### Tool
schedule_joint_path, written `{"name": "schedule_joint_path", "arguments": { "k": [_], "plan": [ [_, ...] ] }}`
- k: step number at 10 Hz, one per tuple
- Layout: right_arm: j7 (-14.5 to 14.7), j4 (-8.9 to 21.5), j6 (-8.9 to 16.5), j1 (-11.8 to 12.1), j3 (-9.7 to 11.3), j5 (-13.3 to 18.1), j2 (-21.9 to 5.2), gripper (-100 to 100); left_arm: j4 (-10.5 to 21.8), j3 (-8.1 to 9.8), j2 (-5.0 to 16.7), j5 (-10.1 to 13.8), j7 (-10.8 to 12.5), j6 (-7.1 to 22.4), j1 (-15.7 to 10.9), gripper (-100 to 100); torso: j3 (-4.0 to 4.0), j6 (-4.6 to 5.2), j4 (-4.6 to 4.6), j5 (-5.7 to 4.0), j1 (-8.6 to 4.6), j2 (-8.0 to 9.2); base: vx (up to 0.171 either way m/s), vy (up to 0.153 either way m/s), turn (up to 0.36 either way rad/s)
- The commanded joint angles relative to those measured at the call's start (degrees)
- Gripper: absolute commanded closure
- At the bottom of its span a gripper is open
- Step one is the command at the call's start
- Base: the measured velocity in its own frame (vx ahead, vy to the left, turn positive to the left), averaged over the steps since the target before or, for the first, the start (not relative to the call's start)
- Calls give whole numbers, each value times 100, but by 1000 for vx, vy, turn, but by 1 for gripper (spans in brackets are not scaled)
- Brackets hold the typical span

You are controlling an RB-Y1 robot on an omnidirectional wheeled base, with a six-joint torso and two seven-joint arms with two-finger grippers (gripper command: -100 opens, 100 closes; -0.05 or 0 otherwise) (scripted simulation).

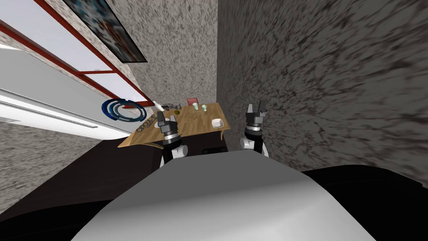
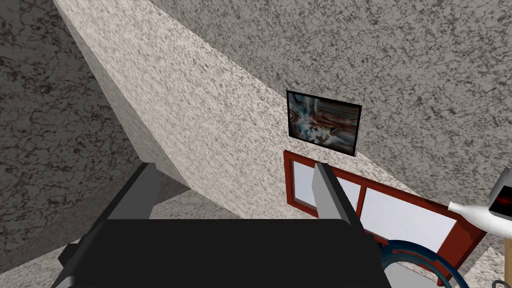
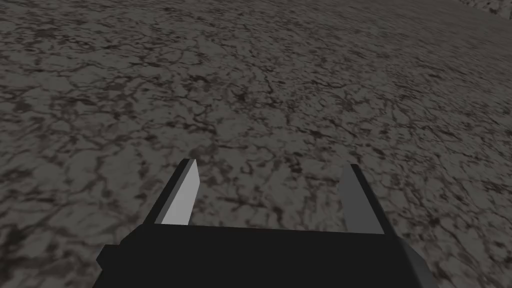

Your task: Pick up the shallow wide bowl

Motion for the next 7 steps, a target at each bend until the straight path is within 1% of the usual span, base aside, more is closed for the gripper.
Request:
{"name": "schedule_joint_path", "arguments": {
  "k": [1, 4, 7],
  "plan": [
    [47, 134, 94, 16, 37, 144, -272, -100, 0, 0, 0, 0, 0, 0, 0, 0, 0, 0, 0, 0, 0, 0, -18, 19, 77],
    [150, 450, 316, 52, 130, 475, -651, -100, 0, -1, 0, 0, 0, 0, -1, 0, 11, -1, 4, 3, 12, 19, -53, 41, 102],
    [285, 890, 634, 108, 271, 941, -1057, -100, 0, -1, -1, 0, 0, 0, -1, 0, 17, -1, 6, 4, 20, 31, -82, 62, 123]
  ]
}}
